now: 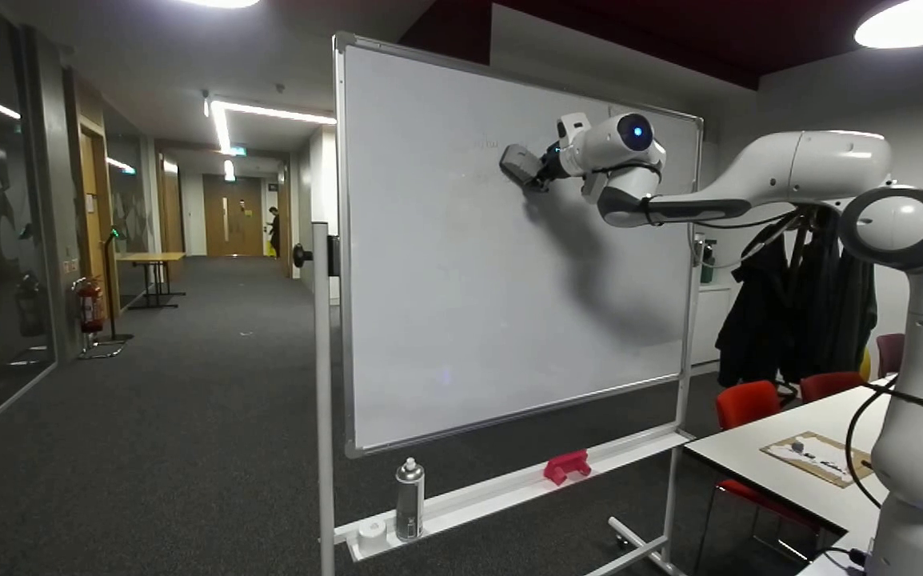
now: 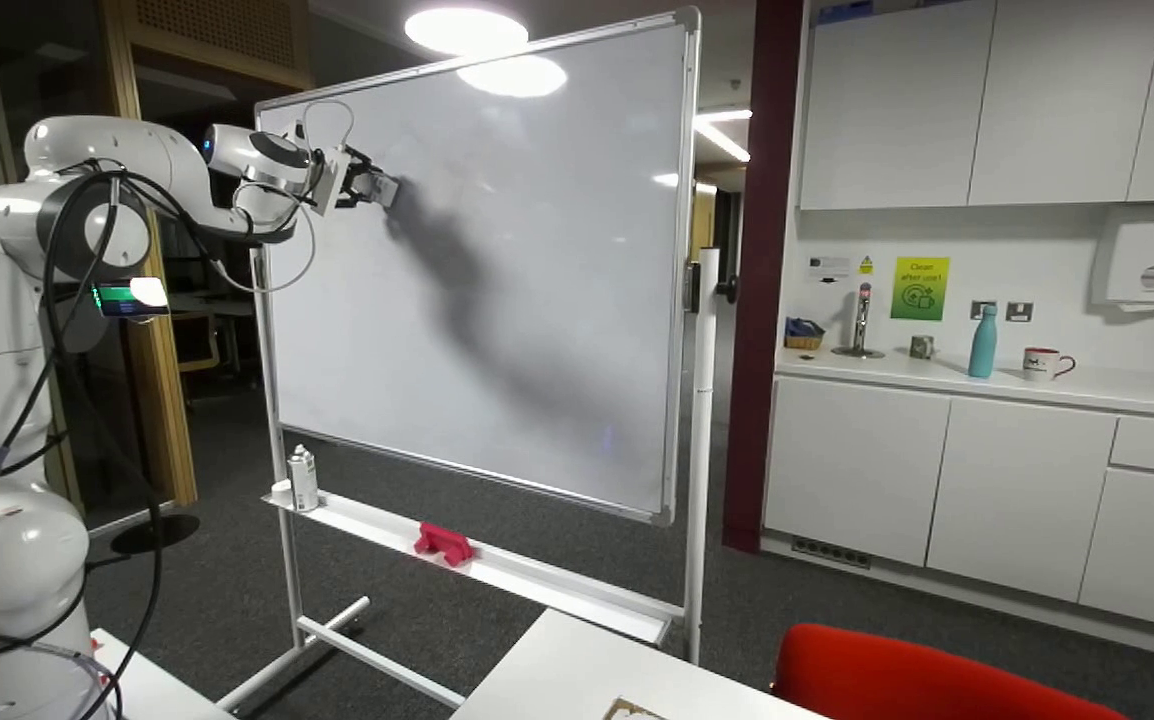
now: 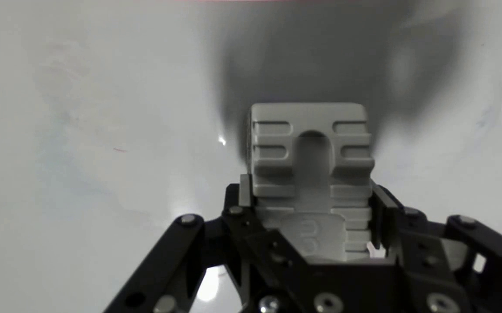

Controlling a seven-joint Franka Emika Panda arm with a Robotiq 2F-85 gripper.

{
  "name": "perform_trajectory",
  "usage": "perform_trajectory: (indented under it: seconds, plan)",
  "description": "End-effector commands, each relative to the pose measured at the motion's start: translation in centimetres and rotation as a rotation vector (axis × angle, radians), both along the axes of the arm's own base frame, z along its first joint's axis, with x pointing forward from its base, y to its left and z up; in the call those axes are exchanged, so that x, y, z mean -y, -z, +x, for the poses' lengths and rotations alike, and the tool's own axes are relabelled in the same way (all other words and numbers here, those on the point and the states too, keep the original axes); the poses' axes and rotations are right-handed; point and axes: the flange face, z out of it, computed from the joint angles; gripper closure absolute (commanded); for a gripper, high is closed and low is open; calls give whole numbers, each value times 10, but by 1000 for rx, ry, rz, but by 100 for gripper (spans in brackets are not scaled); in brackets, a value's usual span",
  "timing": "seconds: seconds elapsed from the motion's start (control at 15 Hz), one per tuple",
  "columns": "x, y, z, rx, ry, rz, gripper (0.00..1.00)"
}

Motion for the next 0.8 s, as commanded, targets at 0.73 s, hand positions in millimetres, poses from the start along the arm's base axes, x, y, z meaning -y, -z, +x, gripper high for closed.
perform_trajectory:
  seconds: [0.73]
  plan:
    - [18, -36, -3, -35, 74, 77, 65]
